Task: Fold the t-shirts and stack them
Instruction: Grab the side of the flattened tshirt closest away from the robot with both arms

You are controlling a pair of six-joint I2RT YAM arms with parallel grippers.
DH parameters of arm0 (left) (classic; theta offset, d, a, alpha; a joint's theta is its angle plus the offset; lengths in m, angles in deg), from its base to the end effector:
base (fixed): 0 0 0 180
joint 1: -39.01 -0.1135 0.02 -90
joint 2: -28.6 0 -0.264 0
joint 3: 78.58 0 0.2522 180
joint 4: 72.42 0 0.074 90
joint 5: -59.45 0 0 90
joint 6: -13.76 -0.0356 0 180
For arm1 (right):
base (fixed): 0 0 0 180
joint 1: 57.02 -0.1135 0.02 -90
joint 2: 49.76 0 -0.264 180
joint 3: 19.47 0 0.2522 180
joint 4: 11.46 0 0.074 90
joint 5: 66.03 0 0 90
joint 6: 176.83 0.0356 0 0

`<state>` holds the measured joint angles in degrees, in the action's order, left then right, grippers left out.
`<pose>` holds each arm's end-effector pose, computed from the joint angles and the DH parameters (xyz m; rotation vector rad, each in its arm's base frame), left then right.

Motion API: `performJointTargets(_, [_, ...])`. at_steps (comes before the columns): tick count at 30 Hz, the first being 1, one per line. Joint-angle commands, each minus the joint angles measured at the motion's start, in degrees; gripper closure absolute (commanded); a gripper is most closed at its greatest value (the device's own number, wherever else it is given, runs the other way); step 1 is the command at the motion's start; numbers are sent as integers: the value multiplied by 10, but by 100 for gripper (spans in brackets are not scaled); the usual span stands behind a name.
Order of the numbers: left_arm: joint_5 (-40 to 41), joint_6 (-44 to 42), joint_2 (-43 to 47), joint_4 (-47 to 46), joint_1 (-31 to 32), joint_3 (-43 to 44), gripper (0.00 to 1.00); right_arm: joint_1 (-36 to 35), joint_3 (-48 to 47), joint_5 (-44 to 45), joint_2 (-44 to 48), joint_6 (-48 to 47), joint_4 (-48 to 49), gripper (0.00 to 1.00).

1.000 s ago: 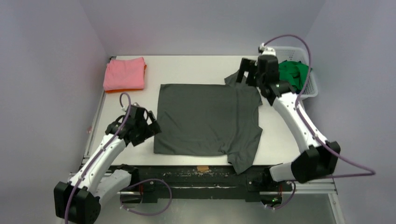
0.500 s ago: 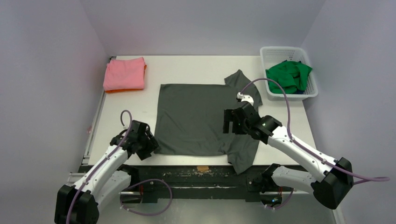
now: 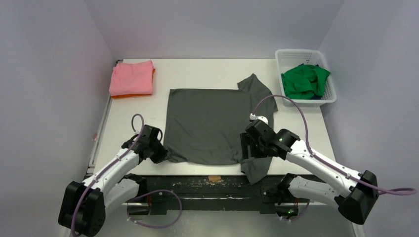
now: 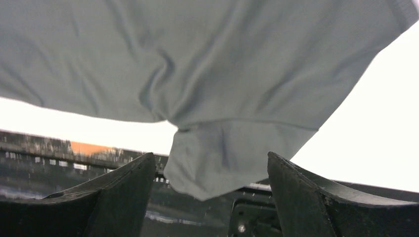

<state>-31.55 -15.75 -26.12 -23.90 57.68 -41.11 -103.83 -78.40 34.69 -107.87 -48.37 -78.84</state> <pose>0.1451 -0.0497 0.1543 -0.9941 2.6165 -0.4016 0.1253 0.1238 0.2413 -0.1447 2.7062 0.1937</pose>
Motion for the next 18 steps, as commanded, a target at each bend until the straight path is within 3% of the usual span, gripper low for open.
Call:
performJointTargets(1, [59,-5,10,45,2,20,100,-58,48,-70,-21,49,-43,24])
performJointTargets(7, [68,-2,8,54,2,28,100,-101,103,-73,-54,81,-9,37])
performJointTargets(15, [62,-4,8,57,2,33,100,-101,115,-53,-134,84,94,42])
performJointTargets(17, [62,-4,12,59,2,34,100,-101,111,-18,-138,99,71,49])
performJointTargets(18, [62,-3,15,60,2,33,100,-101,110,-8,-134,110,64,59])
